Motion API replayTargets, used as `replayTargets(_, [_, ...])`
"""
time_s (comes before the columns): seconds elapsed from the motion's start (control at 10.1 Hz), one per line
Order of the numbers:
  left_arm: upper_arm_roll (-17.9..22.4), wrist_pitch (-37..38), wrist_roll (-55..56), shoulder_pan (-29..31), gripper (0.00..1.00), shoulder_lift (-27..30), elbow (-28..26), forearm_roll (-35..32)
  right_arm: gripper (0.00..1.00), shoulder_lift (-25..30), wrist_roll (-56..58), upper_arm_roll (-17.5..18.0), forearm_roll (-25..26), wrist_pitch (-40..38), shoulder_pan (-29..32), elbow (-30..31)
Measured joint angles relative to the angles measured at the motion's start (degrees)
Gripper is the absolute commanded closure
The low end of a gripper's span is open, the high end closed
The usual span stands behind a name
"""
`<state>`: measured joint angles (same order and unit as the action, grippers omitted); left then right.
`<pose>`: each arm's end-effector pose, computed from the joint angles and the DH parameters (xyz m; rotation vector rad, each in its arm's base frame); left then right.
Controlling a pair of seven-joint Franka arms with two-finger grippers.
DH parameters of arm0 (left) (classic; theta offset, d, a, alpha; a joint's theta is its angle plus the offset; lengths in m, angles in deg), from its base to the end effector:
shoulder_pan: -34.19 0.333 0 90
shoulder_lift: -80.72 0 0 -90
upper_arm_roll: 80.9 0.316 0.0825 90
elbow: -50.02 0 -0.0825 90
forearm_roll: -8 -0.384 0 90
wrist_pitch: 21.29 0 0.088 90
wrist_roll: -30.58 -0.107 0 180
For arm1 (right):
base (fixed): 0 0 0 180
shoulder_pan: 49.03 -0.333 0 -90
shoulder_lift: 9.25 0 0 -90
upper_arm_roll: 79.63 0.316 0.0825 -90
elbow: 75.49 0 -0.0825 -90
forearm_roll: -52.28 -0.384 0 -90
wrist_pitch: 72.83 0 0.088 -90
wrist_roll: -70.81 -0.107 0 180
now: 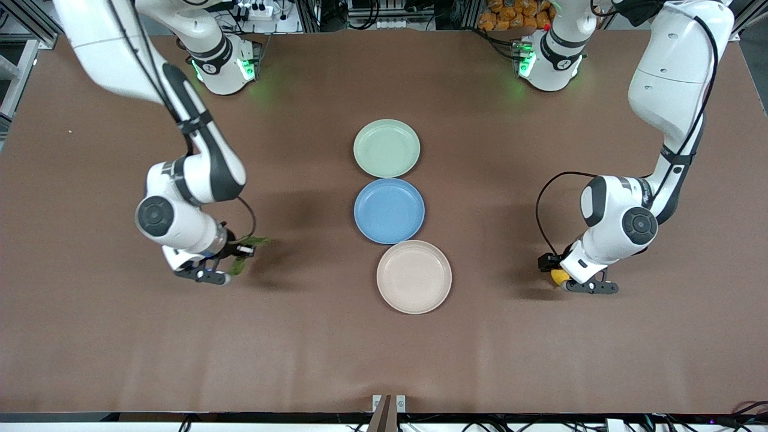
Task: Place lemon and lettuce in plates
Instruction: 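Carry the lettuce toward the green plate while the left gripper carries the lemon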
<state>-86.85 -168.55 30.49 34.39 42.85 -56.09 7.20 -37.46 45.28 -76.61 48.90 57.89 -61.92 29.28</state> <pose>0.6432 -0.0613 0.1700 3.0792 -0.1383 0.0895 0.6186 0.1755 0.2611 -3.0720 0.3285 0.0943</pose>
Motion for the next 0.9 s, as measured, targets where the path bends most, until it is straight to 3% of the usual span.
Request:
replayTargets(0.3, [0.00, 0.28, -1.16, 0.10, 0.73, 0.11, 0.06, -0.02, 1.00, 4.00, -9.14, 0.16, -0.01, -4.71, -7.18, 0.23])
replayTargets(0.6, [-0.24, 5.32, -1.16, -0.24, 0.73, 2.33, 1.37, -0.02, 1.00, 4.61, -14.97, 0.19, -0.02, -5.53, -11.29, 0.61])
replayTargets(0.9, [-0.58, 12.06, 2.00, -2.68, 0.73, 7.98, 3.08, 0.00, 1.00, 4.73, -21.05, 0.23, -0.02, -5.51, -14.86, 0.71])
